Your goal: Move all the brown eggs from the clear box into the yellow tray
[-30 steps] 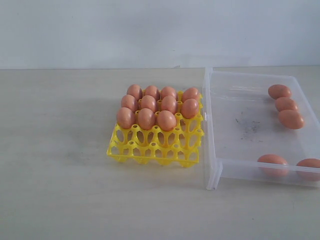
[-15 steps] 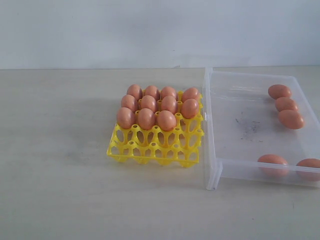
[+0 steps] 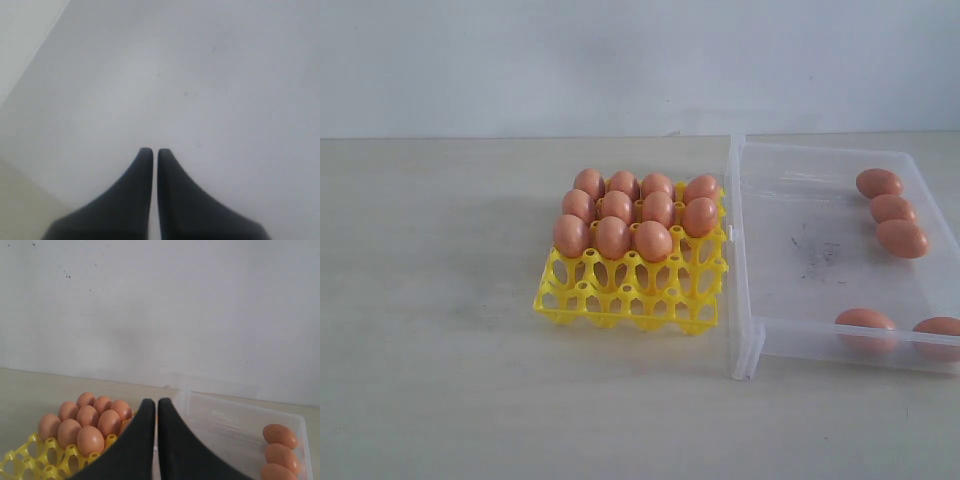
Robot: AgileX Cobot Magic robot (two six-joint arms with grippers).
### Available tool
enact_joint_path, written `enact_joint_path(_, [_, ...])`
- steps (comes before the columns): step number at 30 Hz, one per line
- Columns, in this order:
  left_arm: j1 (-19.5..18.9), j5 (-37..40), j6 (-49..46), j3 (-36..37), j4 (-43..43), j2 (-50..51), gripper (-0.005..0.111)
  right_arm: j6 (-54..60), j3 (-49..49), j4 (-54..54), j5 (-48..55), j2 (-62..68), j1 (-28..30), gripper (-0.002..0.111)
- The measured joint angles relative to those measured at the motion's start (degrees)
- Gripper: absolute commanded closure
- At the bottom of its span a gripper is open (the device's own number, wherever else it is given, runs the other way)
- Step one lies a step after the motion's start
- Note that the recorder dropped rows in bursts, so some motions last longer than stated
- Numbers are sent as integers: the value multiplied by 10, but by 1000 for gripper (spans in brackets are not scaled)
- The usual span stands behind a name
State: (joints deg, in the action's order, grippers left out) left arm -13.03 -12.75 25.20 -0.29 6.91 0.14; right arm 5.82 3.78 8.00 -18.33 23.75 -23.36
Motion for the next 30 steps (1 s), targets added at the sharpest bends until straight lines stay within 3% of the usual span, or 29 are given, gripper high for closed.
enact_joint_path(3, [11,-105,221,-27,-208,11,103,0,0,0,0,0,0,108])
enact_joint_path(5, [11,-216,340,-64,-383,49,103,0,0,0,0,0,0,108])
enact_joint_path(8, [11,-376,418,-130,-591,138,103,0,0,0,0,0,0,108])
enact_joint_path(12, [11,-512,450,-202,-723,282,103,0,0,0,0,0,0,108])
enact_joint_path(15, [15,-556,473,-243,-775,384,103,0,0,0,0,0,0,108])
enact_joint_path(18, [46,-559,492,-282,-818,476,103,0,0,0,0,0,0,108])
enact_joint_path(22, [143,-531,487,-335,-887,549,103,0,0,0,0,0,0,108])
enact_joint_path(25, [245,-399,474,-386,-931,576,103,0,0,0,0,0,0,108])
enact_joint_path(30, [411,-104,429,-466,-952,643,103,0,0,0,0,0,0,108])
